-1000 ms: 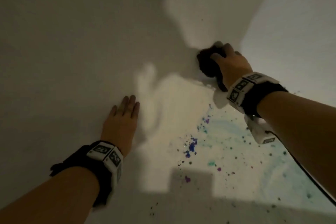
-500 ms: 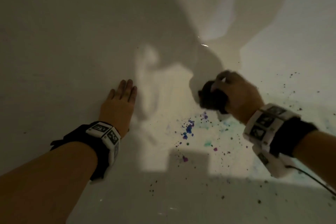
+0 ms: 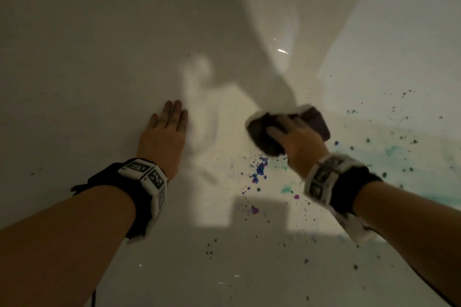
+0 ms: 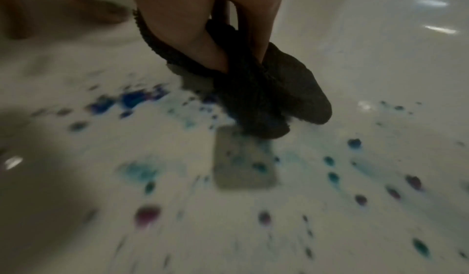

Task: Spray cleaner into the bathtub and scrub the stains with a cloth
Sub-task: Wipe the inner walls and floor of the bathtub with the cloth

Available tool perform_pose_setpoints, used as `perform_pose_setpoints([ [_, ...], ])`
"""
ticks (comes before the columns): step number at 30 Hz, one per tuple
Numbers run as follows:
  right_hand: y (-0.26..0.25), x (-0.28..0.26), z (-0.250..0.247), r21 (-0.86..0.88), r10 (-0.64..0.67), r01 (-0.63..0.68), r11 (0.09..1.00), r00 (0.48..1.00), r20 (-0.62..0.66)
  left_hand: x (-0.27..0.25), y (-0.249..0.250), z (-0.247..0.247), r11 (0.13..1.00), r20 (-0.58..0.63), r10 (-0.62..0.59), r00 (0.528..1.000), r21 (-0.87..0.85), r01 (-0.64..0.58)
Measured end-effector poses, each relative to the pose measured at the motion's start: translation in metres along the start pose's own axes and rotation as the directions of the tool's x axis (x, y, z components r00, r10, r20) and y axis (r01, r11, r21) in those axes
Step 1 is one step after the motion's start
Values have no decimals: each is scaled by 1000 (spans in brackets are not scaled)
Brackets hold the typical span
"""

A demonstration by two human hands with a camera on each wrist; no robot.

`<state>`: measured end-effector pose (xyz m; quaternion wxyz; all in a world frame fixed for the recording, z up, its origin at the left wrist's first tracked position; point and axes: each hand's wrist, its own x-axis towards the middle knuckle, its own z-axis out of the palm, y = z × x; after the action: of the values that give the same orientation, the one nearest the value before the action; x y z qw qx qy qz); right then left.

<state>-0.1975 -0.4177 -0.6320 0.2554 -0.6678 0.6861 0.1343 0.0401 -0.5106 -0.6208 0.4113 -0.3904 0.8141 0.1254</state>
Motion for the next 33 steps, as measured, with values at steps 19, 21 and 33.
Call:
perform_pose_setpoints([
  [19,-84,38,-9,-66,-119,116,991,992,-44,-13,-28,3,961,18,-87,996,265,79],
  [21,-88,18,9,-59,-370,366,929,920,-124,-11,-29,5,962,15,-83,996,262,76],
  [33,-67,1,-47,363,-192,301,882,932,-306,-53,-21,34,969,79,-87,993,238,66],
])
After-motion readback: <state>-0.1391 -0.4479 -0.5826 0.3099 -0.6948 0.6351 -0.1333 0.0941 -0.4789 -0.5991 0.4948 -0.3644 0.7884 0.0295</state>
